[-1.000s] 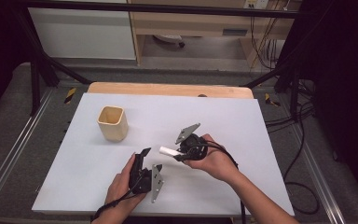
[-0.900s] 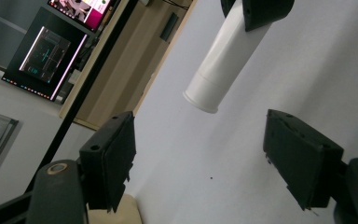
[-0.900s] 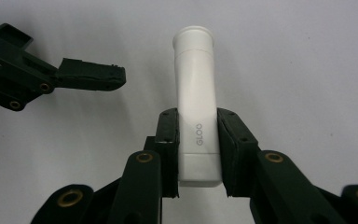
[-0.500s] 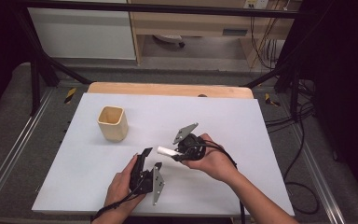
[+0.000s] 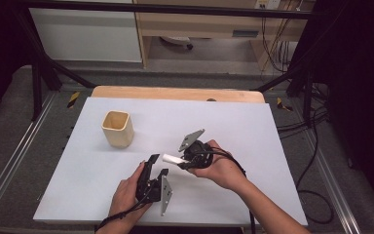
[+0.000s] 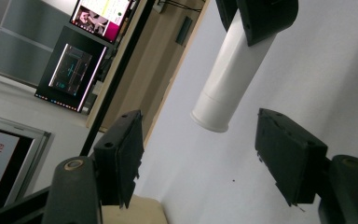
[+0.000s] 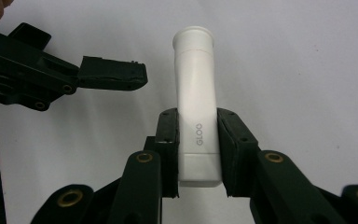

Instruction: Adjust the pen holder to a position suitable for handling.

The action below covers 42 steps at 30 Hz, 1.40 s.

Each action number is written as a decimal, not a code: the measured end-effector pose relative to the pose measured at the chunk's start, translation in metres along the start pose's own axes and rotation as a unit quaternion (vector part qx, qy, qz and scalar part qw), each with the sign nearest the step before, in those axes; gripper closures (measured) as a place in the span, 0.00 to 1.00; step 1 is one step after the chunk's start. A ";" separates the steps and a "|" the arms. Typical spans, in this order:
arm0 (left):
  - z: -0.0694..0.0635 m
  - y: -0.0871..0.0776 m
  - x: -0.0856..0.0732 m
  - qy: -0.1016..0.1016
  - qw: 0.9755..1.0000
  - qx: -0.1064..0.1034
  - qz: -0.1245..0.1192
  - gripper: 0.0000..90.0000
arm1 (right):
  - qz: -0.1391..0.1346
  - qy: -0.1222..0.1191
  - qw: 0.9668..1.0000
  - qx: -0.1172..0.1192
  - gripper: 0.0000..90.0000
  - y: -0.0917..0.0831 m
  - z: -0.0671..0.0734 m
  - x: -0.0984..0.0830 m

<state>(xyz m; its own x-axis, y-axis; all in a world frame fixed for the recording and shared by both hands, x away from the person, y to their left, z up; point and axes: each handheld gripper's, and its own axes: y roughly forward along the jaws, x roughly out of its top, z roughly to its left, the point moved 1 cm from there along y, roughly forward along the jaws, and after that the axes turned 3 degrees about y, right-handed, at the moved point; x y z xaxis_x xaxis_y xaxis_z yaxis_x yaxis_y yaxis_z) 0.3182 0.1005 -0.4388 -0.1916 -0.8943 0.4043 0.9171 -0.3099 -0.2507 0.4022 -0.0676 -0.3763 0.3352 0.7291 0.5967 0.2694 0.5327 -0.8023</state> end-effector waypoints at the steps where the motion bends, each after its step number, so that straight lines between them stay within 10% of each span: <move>1: -0.001 0.000 0.000 0.001 1.000 0.000 0.000 0.37 | 0.000 0.000 1.000 0.001 0.79 0.000 0.000 0.000; 42: -0.009 0.002 0.003 0.107 0.994 0.007 0.003 0.72 | -0.015 -0.012 0.999 0.034 0.79 0.005 0.021 0.013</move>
<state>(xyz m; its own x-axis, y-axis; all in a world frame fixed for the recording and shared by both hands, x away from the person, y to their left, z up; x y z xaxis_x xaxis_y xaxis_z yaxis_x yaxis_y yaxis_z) 0.3158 0.0942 -0.4460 -0.2558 -0.9447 0.2054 0.9230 -0.3019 -0.2388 0.3891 -0.0470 -0.3729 0.3052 0.7221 0.6209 0.2160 0.5825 -0.7836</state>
